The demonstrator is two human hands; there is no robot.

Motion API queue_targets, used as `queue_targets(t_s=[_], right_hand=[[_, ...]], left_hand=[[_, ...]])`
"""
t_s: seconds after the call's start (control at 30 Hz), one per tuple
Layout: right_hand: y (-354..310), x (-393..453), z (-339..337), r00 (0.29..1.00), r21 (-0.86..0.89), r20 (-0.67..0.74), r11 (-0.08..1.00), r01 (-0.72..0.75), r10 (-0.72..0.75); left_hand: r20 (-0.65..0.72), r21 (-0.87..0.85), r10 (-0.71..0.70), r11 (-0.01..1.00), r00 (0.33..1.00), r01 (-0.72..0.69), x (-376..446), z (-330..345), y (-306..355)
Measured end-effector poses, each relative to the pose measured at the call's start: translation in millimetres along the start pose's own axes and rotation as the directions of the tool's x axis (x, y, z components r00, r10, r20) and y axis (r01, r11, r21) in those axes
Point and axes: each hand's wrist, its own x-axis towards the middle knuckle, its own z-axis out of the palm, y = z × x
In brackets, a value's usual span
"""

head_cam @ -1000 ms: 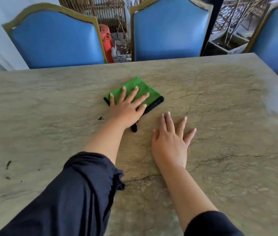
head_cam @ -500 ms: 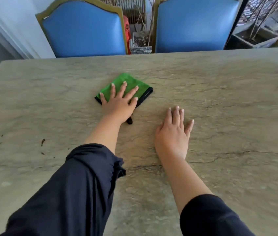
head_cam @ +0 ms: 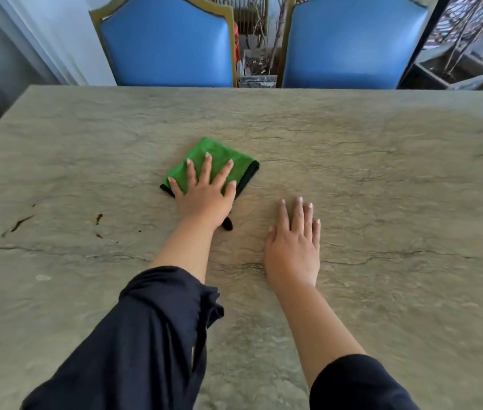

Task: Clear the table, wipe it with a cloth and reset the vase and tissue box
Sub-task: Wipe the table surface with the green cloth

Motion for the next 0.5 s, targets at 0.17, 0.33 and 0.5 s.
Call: queue_targets(t_s=[0.17,0.33,0.5], right_hand=[[13,-22,-4,0.995,0.075,-0.041,0.993,0.094,-0.091],[13,-20,-3,0.992,0.144,-0.097,0.985,0.094,-0.081],[13,-26,-5,0.995,0.217,-0.071,0.973,0.083,-0.069]], left_hand=[[0.006,-0.006,0.046,0.999,0.999,-0.046,-35,3,26],[-0.043,0.128,0.329,0.938,0.943,-0.322,-86,13,-15],[0.049,0.037,0.047,0.998,0.998,-0.049,-72,1,-29]])
